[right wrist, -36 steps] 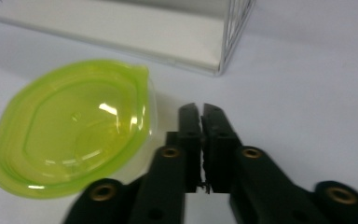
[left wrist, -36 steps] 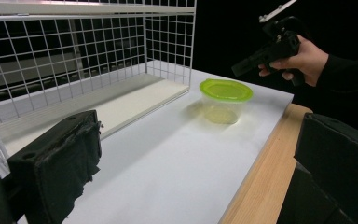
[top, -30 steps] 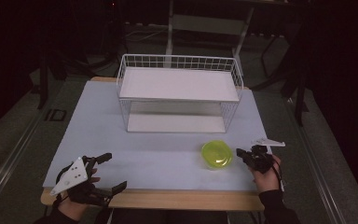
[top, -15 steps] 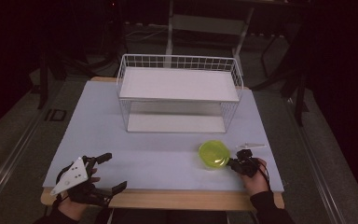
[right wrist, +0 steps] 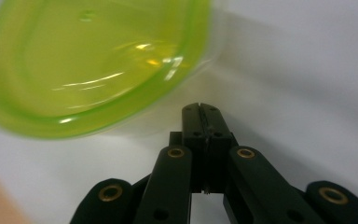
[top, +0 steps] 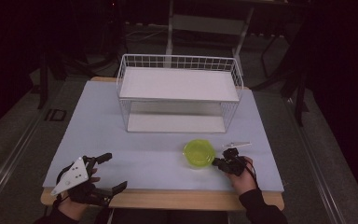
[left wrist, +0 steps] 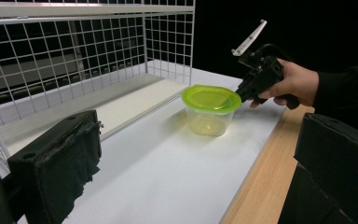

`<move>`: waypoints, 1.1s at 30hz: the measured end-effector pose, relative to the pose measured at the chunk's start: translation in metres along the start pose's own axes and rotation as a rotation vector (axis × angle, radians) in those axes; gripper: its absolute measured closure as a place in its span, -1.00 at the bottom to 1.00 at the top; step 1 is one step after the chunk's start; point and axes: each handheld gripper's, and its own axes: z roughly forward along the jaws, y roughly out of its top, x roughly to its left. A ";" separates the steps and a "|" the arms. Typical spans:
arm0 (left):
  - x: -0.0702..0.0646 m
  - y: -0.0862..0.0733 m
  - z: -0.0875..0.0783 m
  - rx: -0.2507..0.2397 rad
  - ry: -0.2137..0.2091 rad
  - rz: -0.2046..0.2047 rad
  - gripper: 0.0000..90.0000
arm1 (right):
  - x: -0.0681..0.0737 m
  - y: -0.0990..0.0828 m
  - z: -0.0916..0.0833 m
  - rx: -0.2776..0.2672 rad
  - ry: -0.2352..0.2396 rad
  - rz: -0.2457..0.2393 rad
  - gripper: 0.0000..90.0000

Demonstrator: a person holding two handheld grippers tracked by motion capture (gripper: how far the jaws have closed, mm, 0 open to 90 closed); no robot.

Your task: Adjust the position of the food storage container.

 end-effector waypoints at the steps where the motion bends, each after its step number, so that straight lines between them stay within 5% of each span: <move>1: 0.000 0.000 0.000 -0.001 -0.001 0.000 -0.97 | -0.001 0.001 0.000 -0.009 -0.010 0.002 1.00; 11: 0.001 0.000 0.000 0.002 0.000 -0.004 -0.97 | -0.007 0.012 0.007 -0.041 0.021 0.045 1.00; 33: 0.001 -0.001 0.001 0.009 -0.005 -0.005 -0.97 | 0.032 0.012 0.020 0.024 0.098 -0.051 1.00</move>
